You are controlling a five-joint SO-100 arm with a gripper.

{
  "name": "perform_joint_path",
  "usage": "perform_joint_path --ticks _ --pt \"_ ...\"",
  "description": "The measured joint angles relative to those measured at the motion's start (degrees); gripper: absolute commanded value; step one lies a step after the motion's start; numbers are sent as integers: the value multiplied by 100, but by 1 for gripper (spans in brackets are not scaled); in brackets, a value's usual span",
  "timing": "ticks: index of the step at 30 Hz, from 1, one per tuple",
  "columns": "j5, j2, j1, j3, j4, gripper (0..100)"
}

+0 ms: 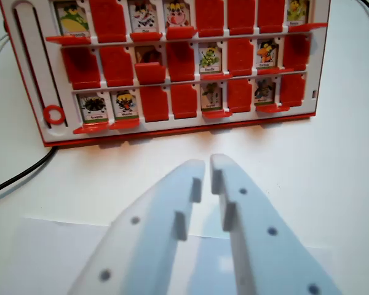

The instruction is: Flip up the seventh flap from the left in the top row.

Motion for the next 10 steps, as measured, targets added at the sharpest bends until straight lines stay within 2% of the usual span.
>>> perform_joint_path --ticks 10 --pt "9 44 -132 -158 18 1"
